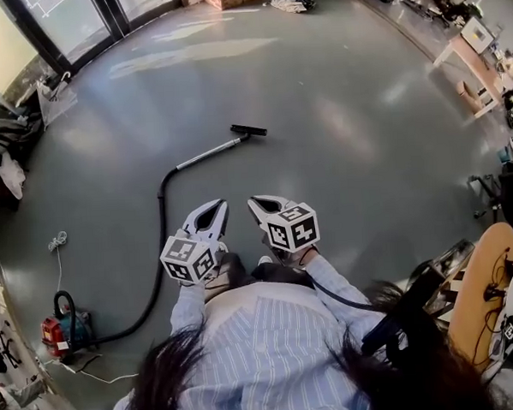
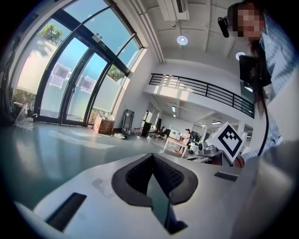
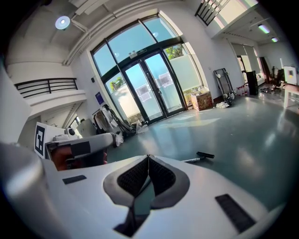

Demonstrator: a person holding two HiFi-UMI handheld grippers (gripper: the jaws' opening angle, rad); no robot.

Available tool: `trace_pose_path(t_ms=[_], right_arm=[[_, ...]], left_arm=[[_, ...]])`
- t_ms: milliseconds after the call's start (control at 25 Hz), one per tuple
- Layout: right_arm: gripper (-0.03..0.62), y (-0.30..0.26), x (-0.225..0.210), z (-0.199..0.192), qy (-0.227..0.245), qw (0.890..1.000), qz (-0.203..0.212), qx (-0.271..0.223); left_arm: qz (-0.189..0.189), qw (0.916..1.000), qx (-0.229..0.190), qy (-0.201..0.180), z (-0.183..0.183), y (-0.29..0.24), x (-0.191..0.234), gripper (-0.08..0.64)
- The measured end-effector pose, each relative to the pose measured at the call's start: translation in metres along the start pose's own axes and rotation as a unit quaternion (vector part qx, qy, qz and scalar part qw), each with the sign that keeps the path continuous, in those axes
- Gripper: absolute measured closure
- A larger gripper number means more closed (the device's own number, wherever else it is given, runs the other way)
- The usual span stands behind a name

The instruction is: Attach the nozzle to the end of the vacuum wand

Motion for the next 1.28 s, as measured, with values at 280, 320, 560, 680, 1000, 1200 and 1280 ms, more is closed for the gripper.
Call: trace_pose_path(t_ms=[280,320,560,680,1000,1200,1280], right_arm=[[0.586,-0.011,0.005,-0.005,0.016,1.000,0.003,0.014],[0.586,-0.011,0.004,-0.006,0.018,1.000,0.003,0.015],[0.586,-0.010,0.000,-0.011,0.018,1.000,0.005,0.020],[0.586,-0.008,-0.001,-0.016,0.017,0.999,0.006,0.026],[0.586,-0.002,-0.001,-0.021,0.018,0.999,0.014,0.031],[0.586,-0.001,-0.001,-0.022,0.018,0.999,0.014,0.033],[0.586,0.001,-0.003,-0.023,0.018,0.999,0.013,0.033]], left_arm=[[0.009,0.9999,-0.001,0.006,-0.006,0.007,0.013,0.554],[0.011,0.9999,-0.001,0.007,-0.006,0.007,0.013,0.554],[0.015,0.9998,0.001,0.010,-0.012,0.007,0.010,0.554],[0.017,0.9998,0.002,0.012,-0.014,0.008,0.008,0.554],[0.024,0.9997,0.004,0.006,-0.012,0.009,0.003,0.554],[0.032,0.9995,0.003,0.008,-0.010,0.013,0.006,0.554],[0.035,0.9994,0.003,0.008,-0.010,0.013,0.006,0.554]])
Point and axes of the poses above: the fingertips, and each gripper's own axes: y backward along the fingers, x to its left, z out of its top, the point moved 1 cm from there along y, backward along the fingers, and after that the axes turned 10 degrees about -y, right-handed, at the moved point
